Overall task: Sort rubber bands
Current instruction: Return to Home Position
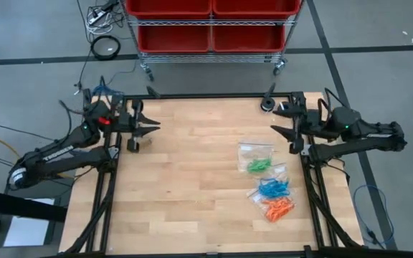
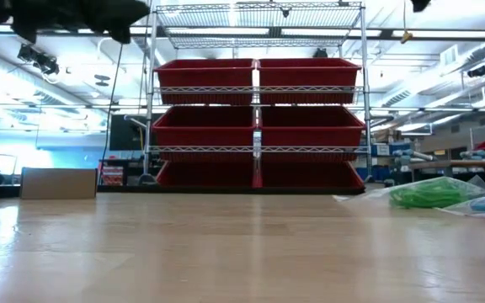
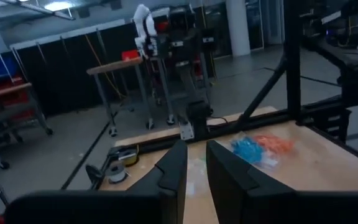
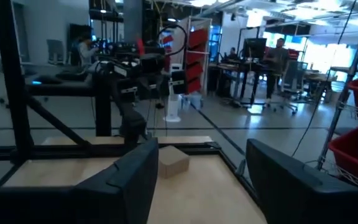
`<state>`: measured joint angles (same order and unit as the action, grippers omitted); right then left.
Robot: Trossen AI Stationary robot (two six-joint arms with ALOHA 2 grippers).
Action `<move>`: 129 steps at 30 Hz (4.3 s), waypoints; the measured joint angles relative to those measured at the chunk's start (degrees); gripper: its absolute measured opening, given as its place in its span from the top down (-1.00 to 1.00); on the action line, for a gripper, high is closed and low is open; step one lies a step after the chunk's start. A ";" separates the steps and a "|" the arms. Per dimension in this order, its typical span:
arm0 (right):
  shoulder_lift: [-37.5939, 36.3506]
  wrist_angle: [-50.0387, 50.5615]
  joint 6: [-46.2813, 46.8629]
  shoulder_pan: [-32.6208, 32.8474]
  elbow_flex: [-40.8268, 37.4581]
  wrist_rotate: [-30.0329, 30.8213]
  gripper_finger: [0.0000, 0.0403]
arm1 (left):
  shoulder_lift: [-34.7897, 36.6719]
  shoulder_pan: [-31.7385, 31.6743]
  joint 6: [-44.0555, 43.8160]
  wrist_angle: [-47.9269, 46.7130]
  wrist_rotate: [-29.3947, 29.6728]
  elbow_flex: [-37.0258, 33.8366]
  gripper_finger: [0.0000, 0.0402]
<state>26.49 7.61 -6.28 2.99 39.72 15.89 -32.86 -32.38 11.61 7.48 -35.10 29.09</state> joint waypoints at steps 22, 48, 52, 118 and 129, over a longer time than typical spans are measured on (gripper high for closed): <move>-20.43 -25.38 -1.12 -0.24 -34.77 1.17 0.10 | 4.80 -13.77 -21.58 34.63 -5.39 -28.58 0.66; -26.24 -19.74 1.18 -5.40 -35.77 -0.58 0.28 | 3.97 -18.65 -27.06 40.37 -16.00 -28.62 0.66; -26.09 -20.16 1.19 -5.40 -35.77 -0.58 0.28 | 3.98 -18.62 -31.50 40.25 -23.74 -28.62 0.66; -26.09 -20.39 1.19 -5.40 -35.77 -0.64 0.27 | 4.04 -13.62 -47.88 42.41 -12.06 -28.66 0.66; -26.09 -20.39 1.17 -5.40 -35.77 -0.64 0.28 | 4.04 -13.62 -47.88 42.39 -12.04 -28.66 0.66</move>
<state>0.40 -12.78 -5.10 -2.42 3.95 15.25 -28.82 -46.00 -36.27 49.87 -47.13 0.43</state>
